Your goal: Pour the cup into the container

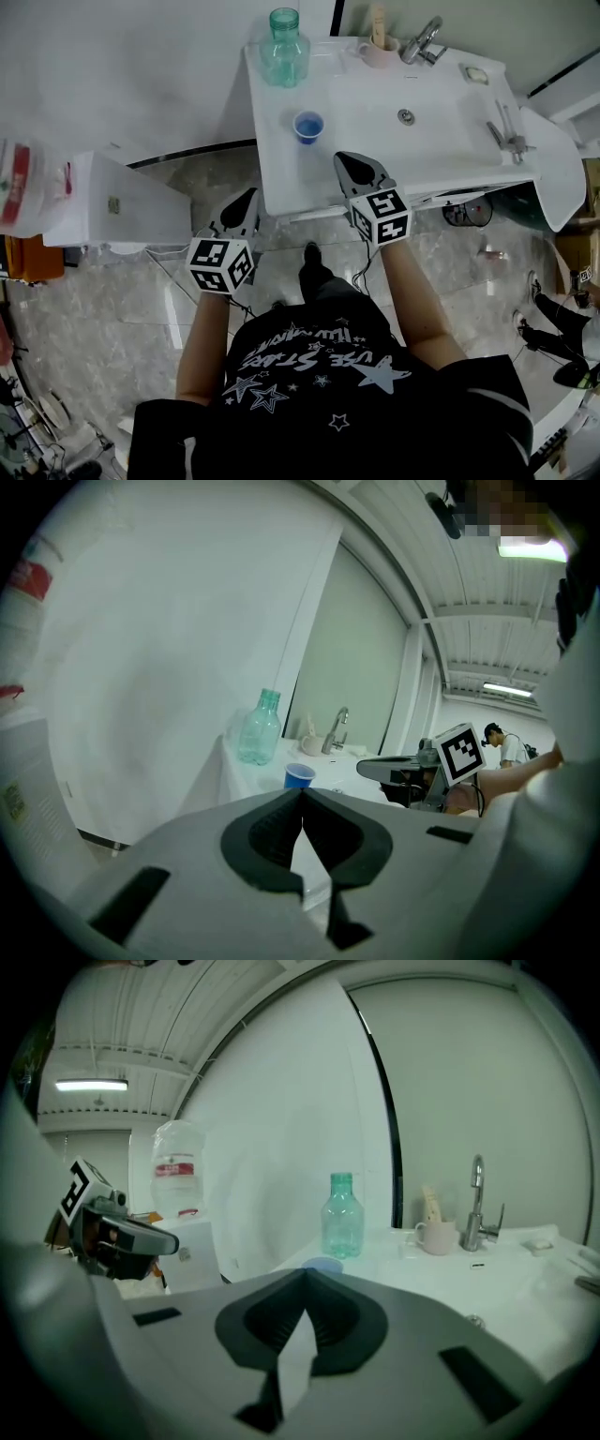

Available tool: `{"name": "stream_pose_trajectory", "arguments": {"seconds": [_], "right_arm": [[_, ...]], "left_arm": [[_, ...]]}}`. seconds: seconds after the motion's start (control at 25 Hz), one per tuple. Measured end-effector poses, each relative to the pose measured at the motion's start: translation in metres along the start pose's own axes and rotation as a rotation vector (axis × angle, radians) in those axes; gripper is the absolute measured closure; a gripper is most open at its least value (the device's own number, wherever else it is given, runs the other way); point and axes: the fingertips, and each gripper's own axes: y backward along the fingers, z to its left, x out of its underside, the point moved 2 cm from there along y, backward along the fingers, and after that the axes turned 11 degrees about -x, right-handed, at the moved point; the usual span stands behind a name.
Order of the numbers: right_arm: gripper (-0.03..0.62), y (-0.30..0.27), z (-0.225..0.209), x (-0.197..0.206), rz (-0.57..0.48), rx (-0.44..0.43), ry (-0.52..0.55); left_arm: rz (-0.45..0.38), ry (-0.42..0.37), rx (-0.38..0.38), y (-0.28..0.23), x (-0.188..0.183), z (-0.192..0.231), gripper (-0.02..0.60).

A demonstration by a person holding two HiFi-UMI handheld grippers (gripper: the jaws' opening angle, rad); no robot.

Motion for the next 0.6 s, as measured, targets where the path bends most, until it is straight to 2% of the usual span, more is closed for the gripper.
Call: {"name": "stream_pose_trajectory", "arguments": {"seconds": [0.32, 0.6], "right_arm": [[0.588, 0.041, 0.04, 0.0, 0.005, 0.091, 0.005], [0.588, 0.093, 0.082, 0.015, -0.005, 0.158, -0.011]], "left_arm": [[-0.009, -0.017, 0.062, 0.042, 0.006, -0.006, 0.572], [-0.016, -0.043, 0.143, 0.081, 0.018, -0.03, 0.572]]}}
